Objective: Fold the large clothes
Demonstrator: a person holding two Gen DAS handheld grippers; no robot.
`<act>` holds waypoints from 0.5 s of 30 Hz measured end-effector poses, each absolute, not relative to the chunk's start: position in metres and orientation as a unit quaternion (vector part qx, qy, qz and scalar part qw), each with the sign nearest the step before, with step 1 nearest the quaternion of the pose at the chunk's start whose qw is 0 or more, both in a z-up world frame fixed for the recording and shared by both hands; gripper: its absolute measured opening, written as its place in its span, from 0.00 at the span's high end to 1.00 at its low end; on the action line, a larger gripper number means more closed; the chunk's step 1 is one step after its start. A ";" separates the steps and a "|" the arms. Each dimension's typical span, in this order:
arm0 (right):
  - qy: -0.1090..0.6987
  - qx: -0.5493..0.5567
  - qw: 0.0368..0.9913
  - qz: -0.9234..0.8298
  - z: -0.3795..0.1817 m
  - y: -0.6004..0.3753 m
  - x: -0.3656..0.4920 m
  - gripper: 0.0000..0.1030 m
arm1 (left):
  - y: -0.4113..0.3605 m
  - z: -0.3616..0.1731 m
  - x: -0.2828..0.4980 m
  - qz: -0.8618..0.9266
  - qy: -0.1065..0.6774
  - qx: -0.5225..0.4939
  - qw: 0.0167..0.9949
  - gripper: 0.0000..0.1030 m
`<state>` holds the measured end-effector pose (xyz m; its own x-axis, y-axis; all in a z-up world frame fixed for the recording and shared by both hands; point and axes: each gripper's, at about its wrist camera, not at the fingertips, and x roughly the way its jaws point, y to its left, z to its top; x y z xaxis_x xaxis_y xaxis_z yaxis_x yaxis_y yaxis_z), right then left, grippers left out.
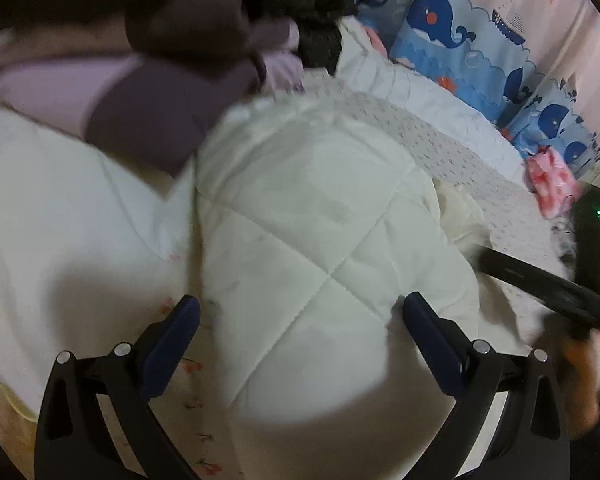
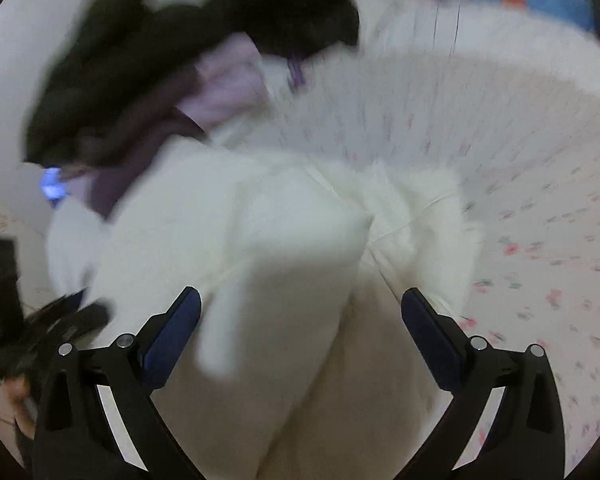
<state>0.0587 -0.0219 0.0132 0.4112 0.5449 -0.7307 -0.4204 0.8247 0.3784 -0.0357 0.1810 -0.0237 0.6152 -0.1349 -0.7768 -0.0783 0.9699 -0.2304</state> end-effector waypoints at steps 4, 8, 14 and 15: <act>0.436 0.016 0.861 0.262 -0.004 -0.028 0.000 0.06 | 0.163 -0.009 -0.047 0.001 0.403 -0.073 0.912 0.06; 0.477 0.060 0.839 0.253 -0.033 -0.031 -0.003 0.06 | 0.145 0.008 -0.067 0.017 0.348 -0.035 0.937 0.06; 0.392 -0.016 0.886 0.248 0.034 -0.021 -0.048 0.06 | 0.130 0.035 -0.092 0.020 0.287 -0.028 0.957 0.06; 0.378 -0.026 0.892 0.245 0.042 -0.020 -0.053 0.06 | 0.128 0.038 -0.095 0.023 0.281 -0.028 0.959 0.06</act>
<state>-0.0529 -0.0200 0.0419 0.5935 0.4177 -0.6879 -0.4565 0.8787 0.1397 -0.0954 0.1281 0.0379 0.8414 0.0282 -0.5397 -0.0602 0.9973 -0.0417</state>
